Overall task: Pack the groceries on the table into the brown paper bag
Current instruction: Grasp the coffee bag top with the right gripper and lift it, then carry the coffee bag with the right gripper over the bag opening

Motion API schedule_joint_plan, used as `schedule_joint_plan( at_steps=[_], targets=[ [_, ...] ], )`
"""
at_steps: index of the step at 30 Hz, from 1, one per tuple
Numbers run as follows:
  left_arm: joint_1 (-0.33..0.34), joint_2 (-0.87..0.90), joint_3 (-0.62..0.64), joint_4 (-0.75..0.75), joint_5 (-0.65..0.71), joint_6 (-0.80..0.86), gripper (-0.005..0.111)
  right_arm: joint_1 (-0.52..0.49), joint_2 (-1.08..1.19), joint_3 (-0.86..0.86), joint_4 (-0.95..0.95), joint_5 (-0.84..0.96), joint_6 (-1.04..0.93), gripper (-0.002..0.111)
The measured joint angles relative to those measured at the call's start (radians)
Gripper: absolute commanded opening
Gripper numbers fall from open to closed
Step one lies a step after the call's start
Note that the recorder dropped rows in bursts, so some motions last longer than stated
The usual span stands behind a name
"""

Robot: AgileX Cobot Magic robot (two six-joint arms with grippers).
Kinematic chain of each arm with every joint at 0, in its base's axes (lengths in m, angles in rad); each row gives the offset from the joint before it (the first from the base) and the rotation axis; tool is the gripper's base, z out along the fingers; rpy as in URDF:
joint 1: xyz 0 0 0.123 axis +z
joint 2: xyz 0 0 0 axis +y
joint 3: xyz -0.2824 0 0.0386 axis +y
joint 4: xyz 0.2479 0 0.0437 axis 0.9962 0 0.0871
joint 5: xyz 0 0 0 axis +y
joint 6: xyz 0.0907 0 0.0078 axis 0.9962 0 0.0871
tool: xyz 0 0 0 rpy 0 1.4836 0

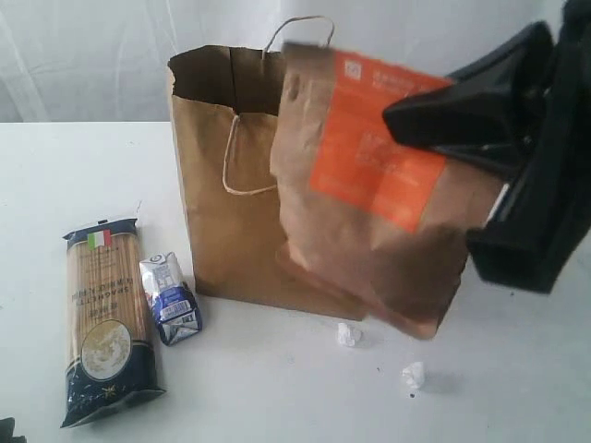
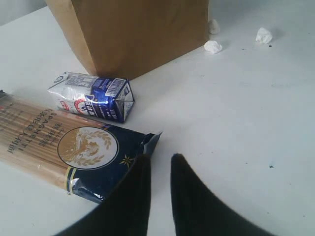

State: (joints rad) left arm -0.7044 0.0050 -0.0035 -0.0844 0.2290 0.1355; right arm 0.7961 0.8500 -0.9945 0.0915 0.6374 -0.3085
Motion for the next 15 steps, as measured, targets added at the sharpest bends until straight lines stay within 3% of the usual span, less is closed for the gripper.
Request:
schedule_joint_plan(
  at_steps=[15],
  targets=[
    [0.0, 0.0, 0.0, 0.0, 0.0, 0.0, 0.021, 0.0, -0.011, -0.004, -0.172, -0.299, 0.176, 0.0]
  ],
)
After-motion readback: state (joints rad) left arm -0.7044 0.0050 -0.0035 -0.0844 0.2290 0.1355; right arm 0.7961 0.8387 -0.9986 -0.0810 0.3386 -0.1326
